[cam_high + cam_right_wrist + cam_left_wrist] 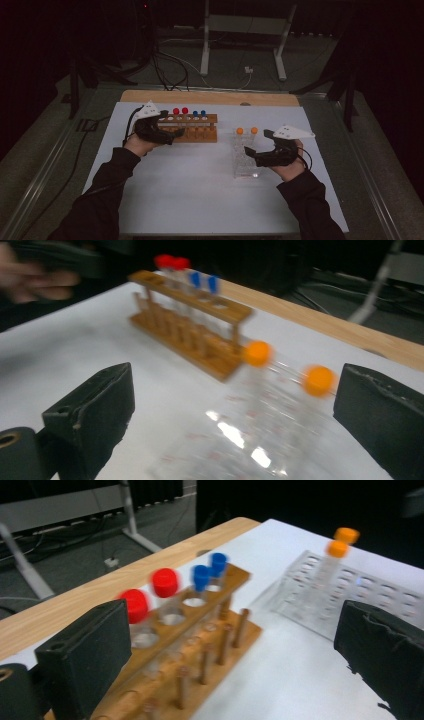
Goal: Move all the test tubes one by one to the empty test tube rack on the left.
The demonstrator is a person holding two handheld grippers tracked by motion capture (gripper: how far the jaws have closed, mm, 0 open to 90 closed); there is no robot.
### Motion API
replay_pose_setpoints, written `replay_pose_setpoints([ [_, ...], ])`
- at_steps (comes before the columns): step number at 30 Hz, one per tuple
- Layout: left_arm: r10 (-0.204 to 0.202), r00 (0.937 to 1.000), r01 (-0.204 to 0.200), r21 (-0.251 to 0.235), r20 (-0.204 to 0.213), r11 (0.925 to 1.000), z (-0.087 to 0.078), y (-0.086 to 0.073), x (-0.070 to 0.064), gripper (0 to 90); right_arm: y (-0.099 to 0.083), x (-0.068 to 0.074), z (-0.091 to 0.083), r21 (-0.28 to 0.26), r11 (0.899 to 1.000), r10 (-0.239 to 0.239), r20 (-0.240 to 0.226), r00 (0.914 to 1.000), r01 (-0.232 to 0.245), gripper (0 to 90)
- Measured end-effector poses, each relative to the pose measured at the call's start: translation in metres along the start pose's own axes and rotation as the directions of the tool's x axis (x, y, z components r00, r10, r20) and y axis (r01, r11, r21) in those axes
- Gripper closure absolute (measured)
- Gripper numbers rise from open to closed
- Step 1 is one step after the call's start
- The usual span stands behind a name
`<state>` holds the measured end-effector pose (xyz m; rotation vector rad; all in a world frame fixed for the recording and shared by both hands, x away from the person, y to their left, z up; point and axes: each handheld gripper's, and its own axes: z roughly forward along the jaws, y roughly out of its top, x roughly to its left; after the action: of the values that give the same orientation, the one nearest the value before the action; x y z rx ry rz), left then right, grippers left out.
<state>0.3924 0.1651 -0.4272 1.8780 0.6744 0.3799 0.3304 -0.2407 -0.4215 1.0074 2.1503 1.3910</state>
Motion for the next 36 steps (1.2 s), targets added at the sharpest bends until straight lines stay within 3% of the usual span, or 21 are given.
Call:
replay_pose_setpoints([
  [6, 0.025, 0.9984, -0.024, -0.011, 0.051, 0.9996, -0.005, -0.003, -0.021, 2.3, -0.017, -0.021, 0.011, 0.043, 0.999, 0.030, 0.073, 0.9969, -0.033, 17.5],
  [11, 0.034, 0.9967, -0.033, -0.012, 0.074, 0.9994, -0.006, -0.006, -0.031, 2.3, -0.025, -0.033, 0.024, 0.065, 0.995, 0.066, 0.084, 0.9943, -0.072, 41.2],
  [15, 0.021, 0.9960, -0.020, -0.010, 0.087, 0.9997, -0.004, -0.010, -0.036, 2.3, -0.027, -0.037, 0.031, 0.078, 0.994, 0.074, 0.100, 0.9922, -0.082, 51.2],
  [22, 0.018, 0.9949, -0.018, 0.000, 0.100, 0.9998, -0.002, -0.015, -0.039, 2.3, -0.028, -0.039, 0.042, 0.094, 0.992, 0.076, 0.114, 0.9906, -0.087, 58.2],
  [28, 0.023, 0.9943, -0.022, -0.006, 0.104, 0.9997, -0.003, -0.015, -0.041, 2.3, -0.027, -0.036, 0.051, 0.122, 0.991, 0.030, 0.139, 0.9898, -0.047, 66.7],
  [36, 0.024, 0.9939, -0.023, -0.008, 0.108, 0.9997, -0.003, -0.015, -0.041, 2.3, -0.026, -0.036, 0.055, 0.134, 0.990, 0.018, 0.152, 0.9882, -0.039, 74.6],
])
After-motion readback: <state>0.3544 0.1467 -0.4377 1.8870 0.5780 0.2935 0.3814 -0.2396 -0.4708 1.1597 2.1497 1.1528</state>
